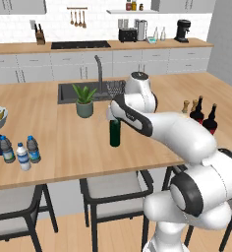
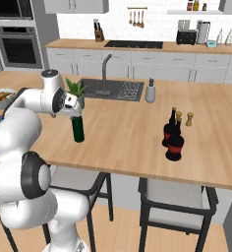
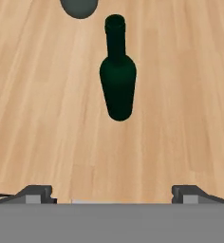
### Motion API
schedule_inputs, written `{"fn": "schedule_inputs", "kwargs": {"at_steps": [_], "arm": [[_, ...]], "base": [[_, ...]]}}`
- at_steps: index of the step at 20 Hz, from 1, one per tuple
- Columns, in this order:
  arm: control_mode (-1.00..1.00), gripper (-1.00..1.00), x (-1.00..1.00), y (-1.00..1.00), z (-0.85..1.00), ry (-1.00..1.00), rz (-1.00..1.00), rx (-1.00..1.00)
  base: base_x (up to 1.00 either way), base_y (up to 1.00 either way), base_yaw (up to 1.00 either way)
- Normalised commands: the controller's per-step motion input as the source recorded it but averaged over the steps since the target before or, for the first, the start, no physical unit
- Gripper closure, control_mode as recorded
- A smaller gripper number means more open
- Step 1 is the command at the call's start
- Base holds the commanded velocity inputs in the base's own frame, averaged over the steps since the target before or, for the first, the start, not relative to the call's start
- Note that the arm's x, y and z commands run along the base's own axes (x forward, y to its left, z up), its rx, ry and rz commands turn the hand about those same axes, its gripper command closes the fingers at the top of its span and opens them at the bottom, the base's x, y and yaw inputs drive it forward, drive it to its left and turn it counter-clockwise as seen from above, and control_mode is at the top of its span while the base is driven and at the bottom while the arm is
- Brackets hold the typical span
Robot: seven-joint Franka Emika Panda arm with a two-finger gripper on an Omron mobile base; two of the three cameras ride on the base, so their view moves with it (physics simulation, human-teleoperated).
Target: Move the plastic bottles in the middle to the plastics group, and the glass bottles in the middle to the glass group.
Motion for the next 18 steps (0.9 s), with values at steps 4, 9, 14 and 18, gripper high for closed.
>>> {"fn": "schedule_inputs", "kwargs": {"at_steps": [4,9,14,18], "arm": [[-1.0,-1.0,0.53,-0.36,0.04,0.06,-0.13,0.0],[-1.0,-1.0,0.37,-0.15,0.01,0.0,-0.02,0.0],[-1.0,-1.0,0.27,0.03,-0.12,0.0,0.0,0.0],[-1.0,-1.0,0.33,0.16,-0.23,0.0,0.0,0.0]], "base": [[0.0,0.0,0.0],[0.0,0.0,0.0],[0.0,0.0,0.0],[0.0,0.0,0.0]]}}
